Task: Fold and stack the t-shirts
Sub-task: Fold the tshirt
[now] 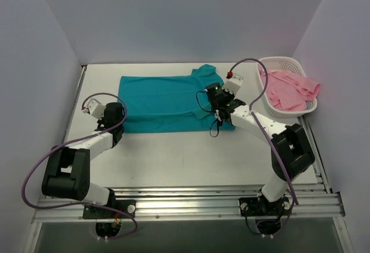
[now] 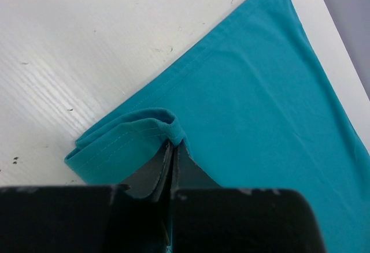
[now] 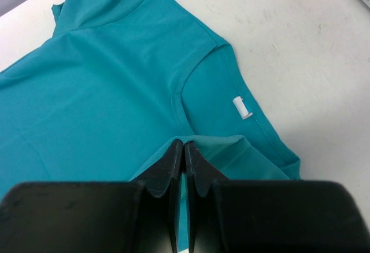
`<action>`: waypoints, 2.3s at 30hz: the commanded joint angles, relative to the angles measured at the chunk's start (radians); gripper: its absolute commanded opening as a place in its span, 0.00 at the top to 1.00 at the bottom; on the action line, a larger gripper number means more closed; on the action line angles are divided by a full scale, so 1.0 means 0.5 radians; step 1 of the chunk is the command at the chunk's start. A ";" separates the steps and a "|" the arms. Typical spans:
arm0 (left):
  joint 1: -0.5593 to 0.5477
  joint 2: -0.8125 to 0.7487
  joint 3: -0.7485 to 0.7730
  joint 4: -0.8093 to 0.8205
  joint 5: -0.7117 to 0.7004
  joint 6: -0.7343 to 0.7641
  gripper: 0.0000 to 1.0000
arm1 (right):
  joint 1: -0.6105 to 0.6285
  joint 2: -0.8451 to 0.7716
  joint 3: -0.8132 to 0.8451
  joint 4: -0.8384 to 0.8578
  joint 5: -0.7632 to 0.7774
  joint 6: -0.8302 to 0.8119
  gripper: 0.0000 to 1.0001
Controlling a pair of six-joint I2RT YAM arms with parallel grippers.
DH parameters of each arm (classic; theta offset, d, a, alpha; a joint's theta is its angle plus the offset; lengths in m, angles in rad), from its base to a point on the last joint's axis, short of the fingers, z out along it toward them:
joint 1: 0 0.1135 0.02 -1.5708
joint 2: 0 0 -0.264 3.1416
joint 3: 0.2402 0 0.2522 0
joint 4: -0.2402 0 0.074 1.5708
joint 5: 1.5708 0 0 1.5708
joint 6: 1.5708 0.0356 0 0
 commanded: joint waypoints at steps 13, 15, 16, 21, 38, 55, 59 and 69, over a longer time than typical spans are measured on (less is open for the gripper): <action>0.081 0.339 0.283 0.267 0.113 0.039 0.98 | -0.113 0.332 0.222 0.089 0.039 -0.026 1.00; 0.081 0.364 0.299 0.273 0.116 0.039 0.98 | -0.123 0.421 0.262 0.095 0.026 -0.020 1.00; 0.085 0.388 0.299 0.282 0.113 0.036 0.98 | -0.126 0.446 0.281 0.098 0.026 -0.020 1.00; 0.103 0.471 0.326 0.313 0.159 0.015 0.98 | -0.138 0.620 0.388 0.116 0.045 -0.026 1.00; 0.161 0.570 0.332 0.433 0.227 -0.001 0.06 | -0.147 0.793 0.566 0.074 0.207 -0.029 0.10; 0.152 -0.019 0.026 0.451 0.218 0.051 0.05 | 0.113 0.363 0.318 -0.019 0.072 0.182 0.07; 0.152 -0.069 -0.020 0.448 0.230 0.057 0.06 | 0.123 0.412 0.223 0.104 -0.081 0.253 0.11; 0.149 -0.127 -0.076 0.467 0.230 0.082 0.07 | 0.105 0.654 0.229 0.248 -0.173 0.281 0.24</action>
